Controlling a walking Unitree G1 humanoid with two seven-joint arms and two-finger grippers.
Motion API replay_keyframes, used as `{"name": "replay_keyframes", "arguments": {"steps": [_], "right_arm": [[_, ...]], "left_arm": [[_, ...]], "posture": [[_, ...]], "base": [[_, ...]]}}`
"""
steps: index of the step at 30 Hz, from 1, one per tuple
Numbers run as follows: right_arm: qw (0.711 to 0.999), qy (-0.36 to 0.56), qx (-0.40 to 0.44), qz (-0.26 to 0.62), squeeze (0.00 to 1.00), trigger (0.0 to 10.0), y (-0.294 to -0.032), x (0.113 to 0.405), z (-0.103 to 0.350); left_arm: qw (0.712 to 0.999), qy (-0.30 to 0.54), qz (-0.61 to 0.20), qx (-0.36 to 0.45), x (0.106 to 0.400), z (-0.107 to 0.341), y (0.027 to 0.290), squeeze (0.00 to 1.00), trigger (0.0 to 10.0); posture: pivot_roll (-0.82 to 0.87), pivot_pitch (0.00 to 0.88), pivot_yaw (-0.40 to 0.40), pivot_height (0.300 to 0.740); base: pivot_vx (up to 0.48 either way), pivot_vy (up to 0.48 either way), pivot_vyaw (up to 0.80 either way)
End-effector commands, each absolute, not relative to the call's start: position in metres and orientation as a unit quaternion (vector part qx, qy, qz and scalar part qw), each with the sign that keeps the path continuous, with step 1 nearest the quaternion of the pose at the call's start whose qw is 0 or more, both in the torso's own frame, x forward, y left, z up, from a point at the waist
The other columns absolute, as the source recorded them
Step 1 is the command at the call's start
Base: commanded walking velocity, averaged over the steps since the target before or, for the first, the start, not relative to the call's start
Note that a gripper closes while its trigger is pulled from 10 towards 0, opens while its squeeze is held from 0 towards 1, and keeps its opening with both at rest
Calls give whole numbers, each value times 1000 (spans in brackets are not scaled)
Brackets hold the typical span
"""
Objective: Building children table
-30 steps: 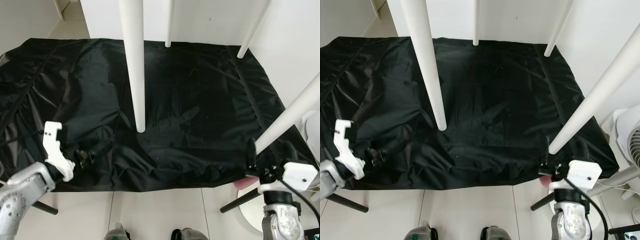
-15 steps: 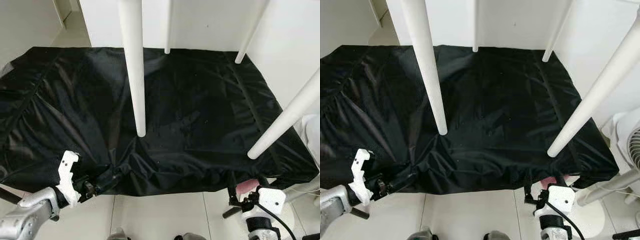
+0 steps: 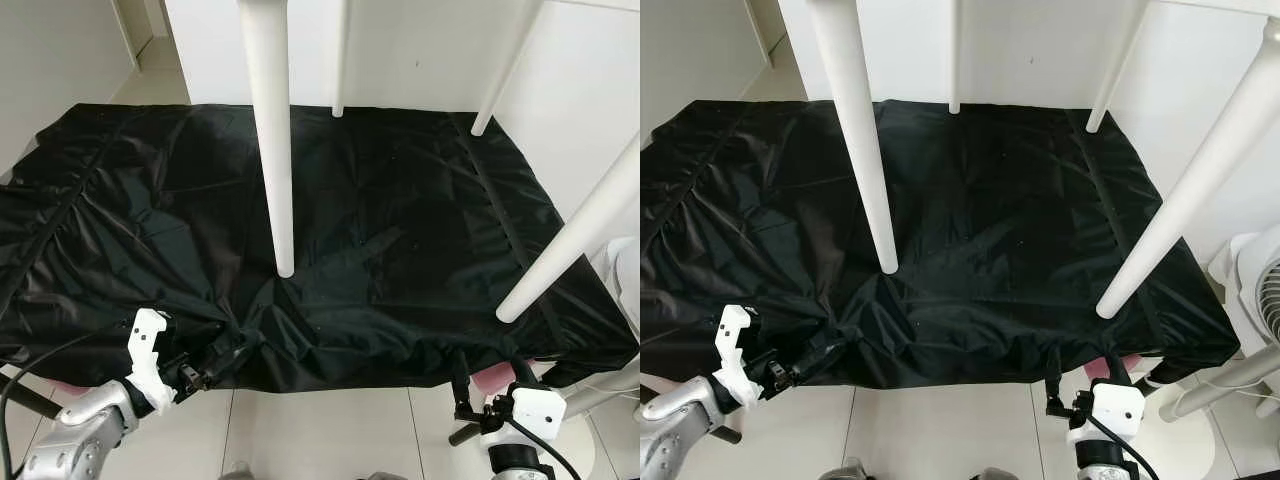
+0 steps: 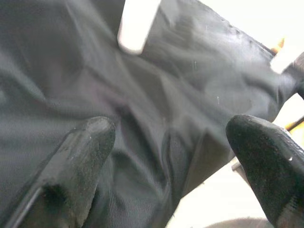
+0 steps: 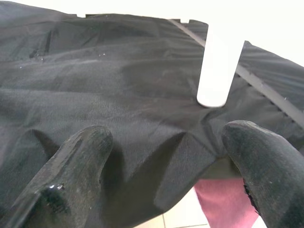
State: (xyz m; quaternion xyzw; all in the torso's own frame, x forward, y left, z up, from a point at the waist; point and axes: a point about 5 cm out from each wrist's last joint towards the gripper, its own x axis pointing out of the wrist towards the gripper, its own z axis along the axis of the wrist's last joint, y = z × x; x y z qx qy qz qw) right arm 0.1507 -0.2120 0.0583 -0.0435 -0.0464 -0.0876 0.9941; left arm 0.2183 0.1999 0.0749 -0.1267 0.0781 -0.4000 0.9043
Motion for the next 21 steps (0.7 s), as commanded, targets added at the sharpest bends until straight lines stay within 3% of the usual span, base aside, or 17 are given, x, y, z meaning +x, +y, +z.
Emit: {"name": "replay_keyframes", "arguments": {"steps": [1, 9, 21], "right_arm": [[994, -46, -39, -93, 0, 10000, -212, 150, 56], [995, -43, -44, -81, 0, 10000, -211, 152, 50], [996, -1, -67, -51, 0, 10000, -215, 150, 27]], "left_arm": [[890, 38, -438, -116, 215, 86, 199, 0, 10000], [883, -48, -454, -110, 195, 117, 199, 0, 10000], [857, -33, -514, -26, 177, 109, 197, 0, 10000]], "posture": [[69, 16, 4, 740], [86, 15, -10, 740], [97, 16, -20, 740]], "base": [[0, 0, 0], [0, 0, 0], [0, 0, 0]]}}
